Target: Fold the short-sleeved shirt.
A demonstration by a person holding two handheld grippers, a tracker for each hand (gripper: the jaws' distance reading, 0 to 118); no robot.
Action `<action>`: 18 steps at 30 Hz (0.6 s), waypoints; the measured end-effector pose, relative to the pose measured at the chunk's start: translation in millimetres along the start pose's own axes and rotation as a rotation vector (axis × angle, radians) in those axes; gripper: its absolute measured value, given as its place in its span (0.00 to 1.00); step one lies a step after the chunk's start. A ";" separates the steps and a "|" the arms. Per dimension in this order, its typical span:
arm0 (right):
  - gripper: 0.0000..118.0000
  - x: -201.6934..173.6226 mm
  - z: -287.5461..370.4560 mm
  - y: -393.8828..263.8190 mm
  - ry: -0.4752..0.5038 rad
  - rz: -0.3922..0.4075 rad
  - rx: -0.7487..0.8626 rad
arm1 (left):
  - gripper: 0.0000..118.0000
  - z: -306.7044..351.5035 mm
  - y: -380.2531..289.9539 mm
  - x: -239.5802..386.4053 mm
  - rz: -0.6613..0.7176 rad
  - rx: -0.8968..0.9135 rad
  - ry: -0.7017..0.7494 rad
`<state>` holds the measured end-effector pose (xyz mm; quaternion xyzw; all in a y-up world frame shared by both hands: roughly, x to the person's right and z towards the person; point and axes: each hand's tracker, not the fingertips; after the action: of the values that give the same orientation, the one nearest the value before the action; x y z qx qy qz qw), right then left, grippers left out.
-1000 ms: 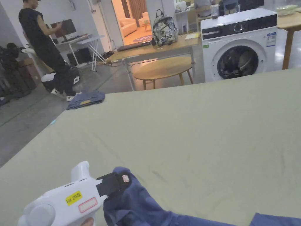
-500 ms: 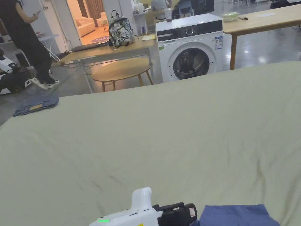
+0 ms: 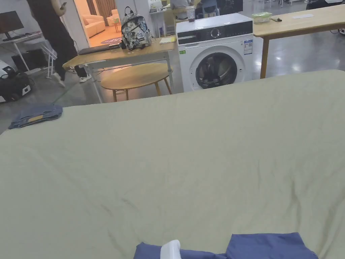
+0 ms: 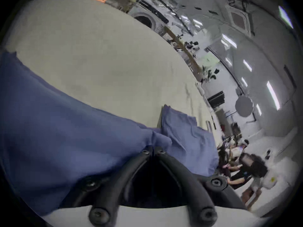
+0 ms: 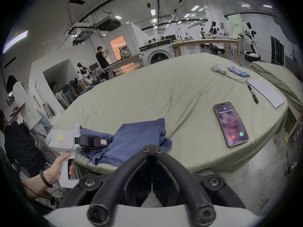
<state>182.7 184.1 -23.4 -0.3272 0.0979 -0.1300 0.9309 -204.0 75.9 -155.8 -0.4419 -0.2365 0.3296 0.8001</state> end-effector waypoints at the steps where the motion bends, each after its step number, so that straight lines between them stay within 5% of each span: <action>1: 0.00 0.3 -0.4 -0.2 0.006 -0.004 0.000 | 0.00 9.3 3.8 -1.6 -0.025 0.007 -0.008; 2: 0.00 0.5 -1.8 0.4 0.017 -0.011 -0.005 | 0.05 25.7 8.7 1.7 -0.084 0.051 -0.018; 4: 0.00 0.4 -4.1 2.2 0.021 -0.016 -0.011 | 0.49 64.1 18.2 5.7 -0.162 0.132 0.003; 5: 0.00 0.0 -5.8 2.5 0.022 -0.019 -0.012 | 0.63 86.4 21.3 7.2 -0.187 0.182 0.033; 13: 0.00 0.9 -9.7 0.0 0.034 -0.021 -0.030 | 0.66 156.6 41.2 -111.7 0.126 0.349 0.116; 18: 0.00 10.7 1.6 -5.8 -0.012 -0.043 -0.032 | 0.66 106.6 8.3 -126.9 0.312 0.301 -0.222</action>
<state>192.2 177.5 -19.5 -0.3447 0.0875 -0.1463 0.9231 -363.2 44.4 -121.0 -0.3102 -0.1999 0.5272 0.7654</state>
